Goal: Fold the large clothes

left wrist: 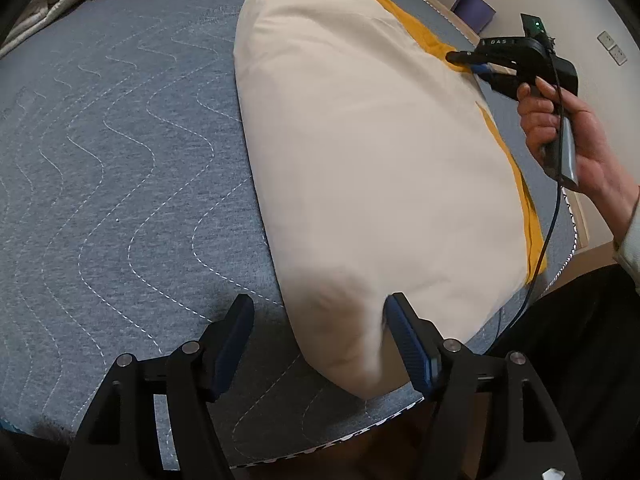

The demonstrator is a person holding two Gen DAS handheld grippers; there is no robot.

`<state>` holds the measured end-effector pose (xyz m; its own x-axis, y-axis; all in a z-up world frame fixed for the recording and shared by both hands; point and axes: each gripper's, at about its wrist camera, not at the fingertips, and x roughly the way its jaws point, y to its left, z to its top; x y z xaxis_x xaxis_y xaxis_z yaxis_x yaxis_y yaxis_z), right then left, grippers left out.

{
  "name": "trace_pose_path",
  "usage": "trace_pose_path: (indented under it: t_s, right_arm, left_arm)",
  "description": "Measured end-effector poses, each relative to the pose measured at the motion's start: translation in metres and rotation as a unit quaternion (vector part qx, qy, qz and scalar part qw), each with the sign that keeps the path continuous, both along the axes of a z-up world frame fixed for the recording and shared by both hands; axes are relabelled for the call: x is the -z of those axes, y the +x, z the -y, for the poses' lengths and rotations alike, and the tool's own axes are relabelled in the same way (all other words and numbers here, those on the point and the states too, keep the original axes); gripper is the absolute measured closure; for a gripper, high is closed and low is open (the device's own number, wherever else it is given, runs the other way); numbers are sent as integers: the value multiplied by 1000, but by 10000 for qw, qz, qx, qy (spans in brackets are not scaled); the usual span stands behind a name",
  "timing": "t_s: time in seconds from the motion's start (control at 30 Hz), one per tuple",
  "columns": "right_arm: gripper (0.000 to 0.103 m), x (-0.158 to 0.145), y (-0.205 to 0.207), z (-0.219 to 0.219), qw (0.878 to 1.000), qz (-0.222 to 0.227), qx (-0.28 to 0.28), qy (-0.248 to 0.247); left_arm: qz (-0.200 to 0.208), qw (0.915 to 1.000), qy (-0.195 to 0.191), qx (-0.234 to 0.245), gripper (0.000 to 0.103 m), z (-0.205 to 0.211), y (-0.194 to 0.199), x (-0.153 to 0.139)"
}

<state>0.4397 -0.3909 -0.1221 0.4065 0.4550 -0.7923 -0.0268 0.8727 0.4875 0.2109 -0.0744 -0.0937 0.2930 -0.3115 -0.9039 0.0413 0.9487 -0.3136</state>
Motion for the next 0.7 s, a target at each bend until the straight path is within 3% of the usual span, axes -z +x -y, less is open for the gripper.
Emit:
trace_pose_path:
  t_s: [0.03,0.1,0.27,0.37,0.43,0.5,0.6,0.7]
  right_arm:
    - [96,-1,3,-1,10000,87,27,12]
    - [101,-2,7,2,9997,176,132,-77]
    - [101,22,8,6,9954,-343,409,-797]
    - [99,17,5,-3,9925,-150,195,-1199]
    - [85,10,0,-3,9914,-77,179,-1292]
    - [58,3,-10,6,9927,14,233,-1182]
    - [50,-1,-31,21,9966,19,9,-820]
    - [44,9,-56,32,9973,-286,-491,-460]
  left_arm:
    - [-2,10000,-15,9,35,0,0,0]
    - [-3,10000,-47,37,35,-1,1,0]
    - [20,9999,-36,96,35,5,4,-2]
    - [-28,9994,-355,-39,35,-2,8,-5]
    - [15,9973,-687,-257,37,-16,16,-11]
    - [93,9944,-933,-490,37,-33,26,-14]
    - [3,9879,-1319,-816,37,-55,48,-9]
    - [-298,9776,-1829,-999,37,-64,73,11]
